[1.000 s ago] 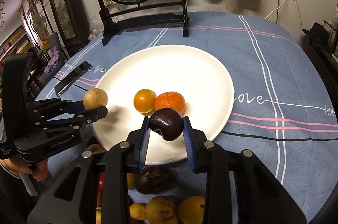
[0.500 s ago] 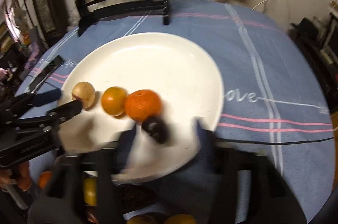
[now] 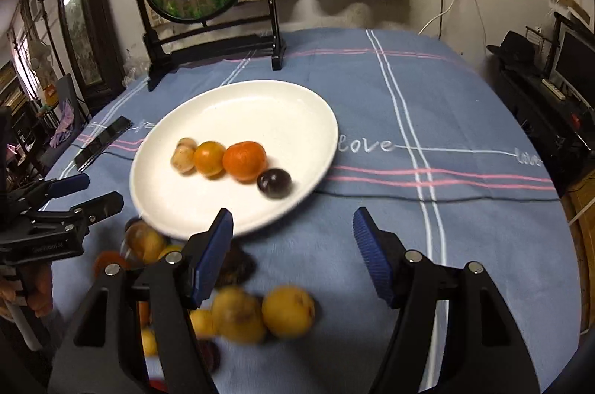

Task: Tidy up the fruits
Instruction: 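Place the potato and dark plum on the plate beside the oranges, then grasp a red plum with the right tool while the left grasps an orange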

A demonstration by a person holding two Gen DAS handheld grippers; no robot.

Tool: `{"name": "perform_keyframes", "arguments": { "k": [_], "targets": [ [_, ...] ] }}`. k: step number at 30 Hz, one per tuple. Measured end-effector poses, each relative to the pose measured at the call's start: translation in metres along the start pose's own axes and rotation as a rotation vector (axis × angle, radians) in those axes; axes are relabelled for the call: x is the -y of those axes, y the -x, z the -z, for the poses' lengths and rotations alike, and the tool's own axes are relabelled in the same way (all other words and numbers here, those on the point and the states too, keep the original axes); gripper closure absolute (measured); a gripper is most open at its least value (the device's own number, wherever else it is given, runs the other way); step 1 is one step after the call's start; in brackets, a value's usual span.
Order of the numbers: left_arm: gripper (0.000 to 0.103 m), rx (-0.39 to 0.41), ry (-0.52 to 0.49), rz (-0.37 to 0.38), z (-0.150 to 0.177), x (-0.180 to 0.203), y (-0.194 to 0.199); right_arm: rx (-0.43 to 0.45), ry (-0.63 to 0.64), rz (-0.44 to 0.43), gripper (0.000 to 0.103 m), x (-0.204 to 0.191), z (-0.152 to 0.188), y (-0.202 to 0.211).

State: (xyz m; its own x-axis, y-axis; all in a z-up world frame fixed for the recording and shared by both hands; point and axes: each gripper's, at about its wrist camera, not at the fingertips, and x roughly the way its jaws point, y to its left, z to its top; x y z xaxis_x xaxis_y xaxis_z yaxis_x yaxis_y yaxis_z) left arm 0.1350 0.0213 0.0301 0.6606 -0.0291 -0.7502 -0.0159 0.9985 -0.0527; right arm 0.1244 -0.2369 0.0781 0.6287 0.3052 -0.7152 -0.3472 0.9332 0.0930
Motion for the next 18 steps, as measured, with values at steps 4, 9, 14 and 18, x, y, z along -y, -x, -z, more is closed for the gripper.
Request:
{"name": "perform_keyframes", "arguments": {
  "k": [4, 9, 14, 18],
  "targets": [
    [0.009, -0.001, 0.015, -0.007, 0.025, 0.000, 0.017, -0.008, 0.034, -0.061, 0.035, -0.008, 0.027, 0.022],
    [0.008, -0.011, 0.024, 0.007, 0.059, -0.001, 0.034, -0.053, 0.091, -0.137, 0.034, -0.028, 0.074, 0.038],
    [0.008, -0.029, 0.030, 0.002, 0.083, -0.005, 0.046, -0.076, 0.081, -0.192, 0.034, -0.036, 0.103, 0.051],
    [0.007, -0.041, 0.048, -0.001, 0.099, -0.012, 0.052, -0.078, 0.118, -0.197, 0.034, -0.046, 0.116, 0.060]
  ]
}}
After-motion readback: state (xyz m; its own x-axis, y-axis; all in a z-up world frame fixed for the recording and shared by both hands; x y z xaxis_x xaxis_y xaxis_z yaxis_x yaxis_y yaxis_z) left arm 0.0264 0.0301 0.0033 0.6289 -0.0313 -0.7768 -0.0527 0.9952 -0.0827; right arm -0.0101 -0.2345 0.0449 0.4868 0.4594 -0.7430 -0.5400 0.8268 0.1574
